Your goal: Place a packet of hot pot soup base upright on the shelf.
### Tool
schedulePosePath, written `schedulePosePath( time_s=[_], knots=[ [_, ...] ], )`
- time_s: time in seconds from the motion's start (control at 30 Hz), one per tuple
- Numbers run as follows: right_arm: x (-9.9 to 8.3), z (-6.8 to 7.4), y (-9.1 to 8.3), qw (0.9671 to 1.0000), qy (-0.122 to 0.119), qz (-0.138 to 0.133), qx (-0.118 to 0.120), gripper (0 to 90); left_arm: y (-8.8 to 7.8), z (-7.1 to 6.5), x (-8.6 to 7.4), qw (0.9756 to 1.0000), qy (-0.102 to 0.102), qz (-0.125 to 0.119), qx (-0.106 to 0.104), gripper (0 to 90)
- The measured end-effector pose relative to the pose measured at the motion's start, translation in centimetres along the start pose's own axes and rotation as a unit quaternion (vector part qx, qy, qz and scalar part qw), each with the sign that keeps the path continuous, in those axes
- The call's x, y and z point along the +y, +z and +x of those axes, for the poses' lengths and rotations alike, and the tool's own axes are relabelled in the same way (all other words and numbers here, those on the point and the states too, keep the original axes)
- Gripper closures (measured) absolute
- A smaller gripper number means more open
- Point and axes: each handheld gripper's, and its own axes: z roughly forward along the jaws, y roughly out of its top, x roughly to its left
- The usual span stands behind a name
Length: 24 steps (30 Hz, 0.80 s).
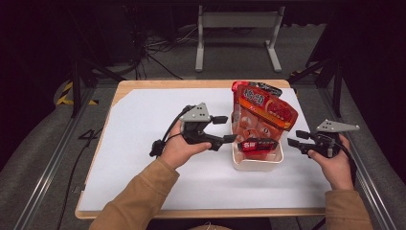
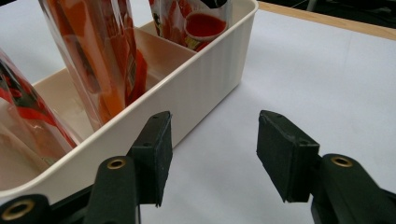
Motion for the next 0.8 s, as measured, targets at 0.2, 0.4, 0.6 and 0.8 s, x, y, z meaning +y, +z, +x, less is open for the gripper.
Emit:
schedulePosePath(
  time_s=[0.2, 0.4, 0.6, 0.8],
  knots=[
    [0.3, 0.3, 0.1, 1.0000, -0.006, -0.003, 0.004, 45.3, -3.0, 0.3, 0.0, 0.9994, -0.005, 0.006, 0.034, 25.7],
    [0.3, 0.3, -0.2, 0.9999, -0.004, -0.008, 0.005, 46.8, -5.7, 0.8, -0.7, 0.9976, -0.012, 0.022, 0.065, 21.1],
    [0.2, 0.3, -0.4, 0.9999, -0.005, -0.013, 0.003, 46.3, -7.8, 1.2, -1.8, 0.9956, -0.024, 0.026, 0.087, 19.7],
    [0.1, 0.5, -0.5, 0.9999, -0.009, -0.015, 0.001, 45.3, -10.3, 1.6, -3.6, 0.9925, -0.038, 0.030, 0.112, 18.8]
  ],
)
